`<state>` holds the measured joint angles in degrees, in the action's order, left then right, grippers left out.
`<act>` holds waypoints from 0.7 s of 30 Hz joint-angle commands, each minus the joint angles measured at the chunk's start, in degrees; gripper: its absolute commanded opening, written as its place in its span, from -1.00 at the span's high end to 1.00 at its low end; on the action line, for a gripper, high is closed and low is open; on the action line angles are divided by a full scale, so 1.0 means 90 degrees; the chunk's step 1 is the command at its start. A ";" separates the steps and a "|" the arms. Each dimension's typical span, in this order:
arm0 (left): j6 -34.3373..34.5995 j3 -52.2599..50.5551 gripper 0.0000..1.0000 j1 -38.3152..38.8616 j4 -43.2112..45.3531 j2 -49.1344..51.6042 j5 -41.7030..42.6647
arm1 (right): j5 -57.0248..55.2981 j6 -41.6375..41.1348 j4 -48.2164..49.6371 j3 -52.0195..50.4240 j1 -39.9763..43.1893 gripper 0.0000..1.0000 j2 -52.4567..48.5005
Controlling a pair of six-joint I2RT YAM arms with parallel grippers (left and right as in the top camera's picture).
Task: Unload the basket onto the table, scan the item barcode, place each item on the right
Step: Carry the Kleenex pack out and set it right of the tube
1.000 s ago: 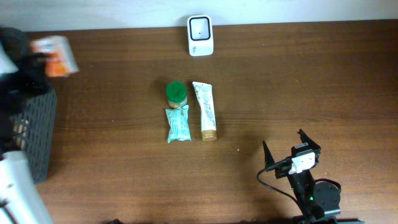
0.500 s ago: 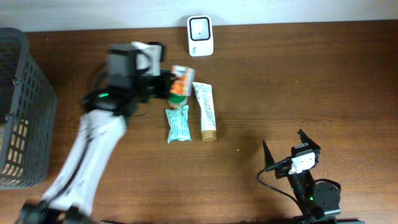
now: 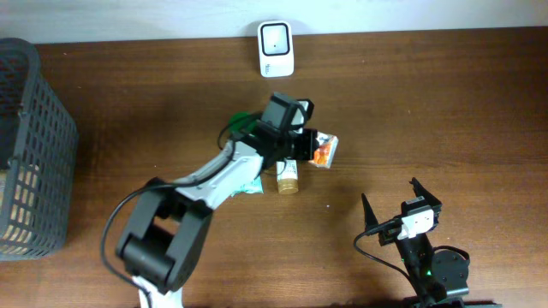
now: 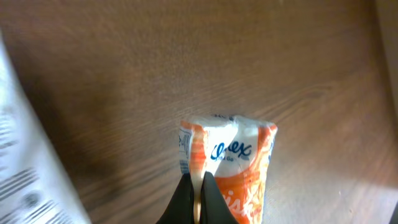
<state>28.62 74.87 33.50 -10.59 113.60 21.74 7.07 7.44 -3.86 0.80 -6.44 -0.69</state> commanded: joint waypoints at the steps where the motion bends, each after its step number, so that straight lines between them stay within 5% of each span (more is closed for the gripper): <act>1: 0.0321 -0.0039 1.00 0.0136 0.0175 0.0272 -0.0182 | -0.0027 -0.0075 -0.0007 -0.0053 -0.0044 -0.97 0.0036; 11: 0.0342 -0.0041 0.95 0.0165 0.0078 0.0284 -0.0546 | -0.0029 -0.0075 -0.0007 -0.0053 -0.0044 -0.97 0.0036; 17: 0.0340 -0.0041 -0.40 0.0221 0.0053 0.0284 -0.0559 | -0.0027 -0.0075 -0.0007 -0.0053 -0.0044 -0.97 0.0036; 21: 0.0333 -0.0039 -0.74 0.0272 0.0056 0.0279 -0.0505 | -0.0027 -0.0075 -0.0007 -0.0053 -0.0044 -0.97 0.0036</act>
<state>31.97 74.83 35.24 -10.04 115.87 17.19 7.07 7.44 -3.86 0.80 -6.44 -0.69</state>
